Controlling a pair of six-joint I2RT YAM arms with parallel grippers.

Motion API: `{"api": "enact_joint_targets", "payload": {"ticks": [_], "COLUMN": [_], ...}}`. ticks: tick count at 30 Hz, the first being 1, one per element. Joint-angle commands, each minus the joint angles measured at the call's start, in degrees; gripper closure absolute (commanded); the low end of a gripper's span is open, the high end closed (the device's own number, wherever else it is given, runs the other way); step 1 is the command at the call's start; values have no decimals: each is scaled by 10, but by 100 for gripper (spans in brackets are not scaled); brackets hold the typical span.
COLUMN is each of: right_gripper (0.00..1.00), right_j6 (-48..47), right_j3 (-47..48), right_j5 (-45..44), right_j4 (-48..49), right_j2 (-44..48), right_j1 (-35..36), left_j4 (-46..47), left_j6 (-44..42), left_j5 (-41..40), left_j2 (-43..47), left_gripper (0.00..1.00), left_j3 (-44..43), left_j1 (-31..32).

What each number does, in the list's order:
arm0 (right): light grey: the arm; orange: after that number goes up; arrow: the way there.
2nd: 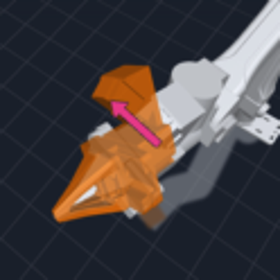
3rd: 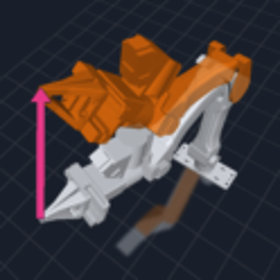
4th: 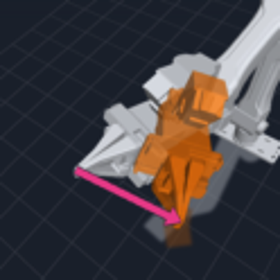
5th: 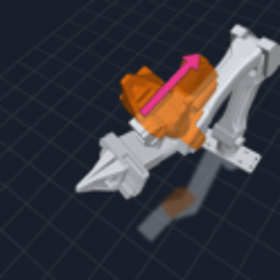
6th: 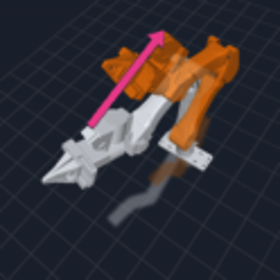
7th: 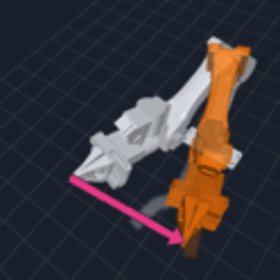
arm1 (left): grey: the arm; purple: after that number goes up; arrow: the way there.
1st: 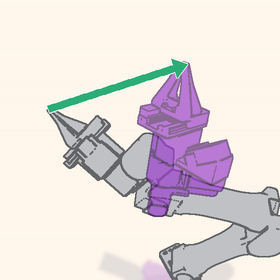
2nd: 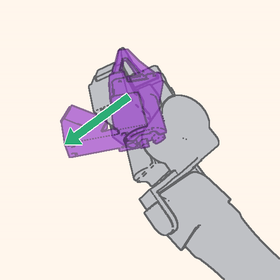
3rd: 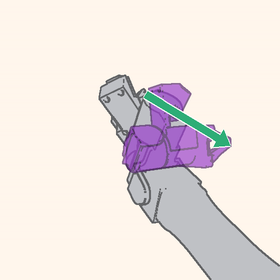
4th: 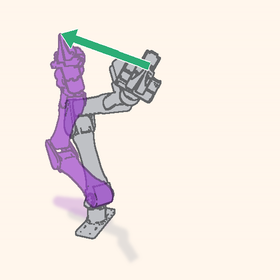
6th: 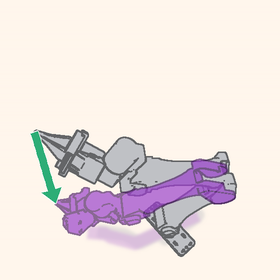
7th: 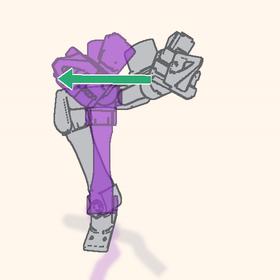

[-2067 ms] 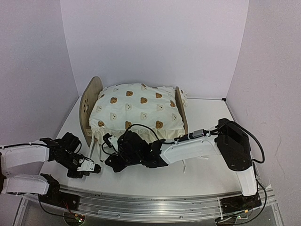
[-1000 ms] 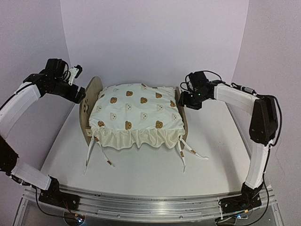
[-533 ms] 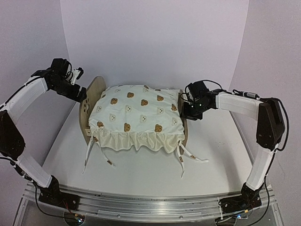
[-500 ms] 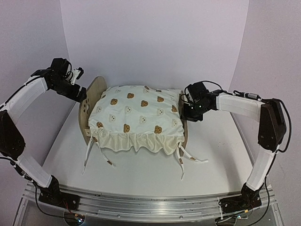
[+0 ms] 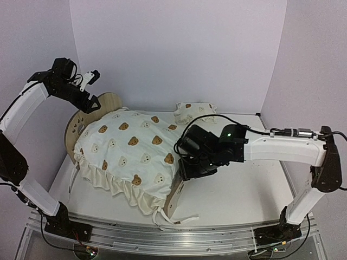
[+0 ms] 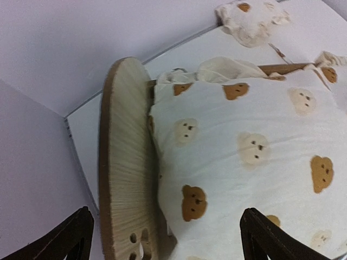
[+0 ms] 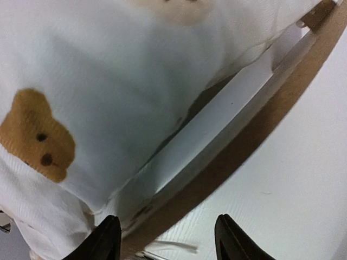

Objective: Set up the pet bed

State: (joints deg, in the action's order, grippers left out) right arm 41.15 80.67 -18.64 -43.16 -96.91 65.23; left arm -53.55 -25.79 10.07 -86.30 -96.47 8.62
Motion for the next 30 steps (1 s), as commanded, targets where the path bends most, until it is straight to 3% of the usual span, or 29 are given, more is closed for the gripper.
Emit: {"api": "enact_joint_targets", "payload": {"ticks": [1,3,6,11,17,20,24,30], "right_gripper": [37,34,34,37,42,42,43,43], "right_j6": [-55,-87,-141,-245,-275,-284,-296,-313], "right_j3": [38,51,86,224,450,511,497,315], "right_j5": [-22,3,34,123,216,266,328,380], "right_j4": [-116,-119,-115,-107,-105,-95,-74,-35], "right_j2": [112,137,127,-28,-273,-349,-375,-287], "right_j1": [-78,-126,-214,-319,-375,-375,-375,-375], "left_j4": [-113,-165,-218,-240,-148,-61,32,186], "left_j6": [-109,-145,-181,-207,-190,-169,-116,-117], "left_j5": [184,230,233,153,-11,-67,-71,-77], "left_j2": [71,95,133,190,228,231,212,156], "left_gripper": [8,11,19,30,31,31,32,32], "left_j3": [-4,16,82,253,458,507,518,529], "left_j1": [-1,-1,-1,-1,-4,-13,-14,-14]}}
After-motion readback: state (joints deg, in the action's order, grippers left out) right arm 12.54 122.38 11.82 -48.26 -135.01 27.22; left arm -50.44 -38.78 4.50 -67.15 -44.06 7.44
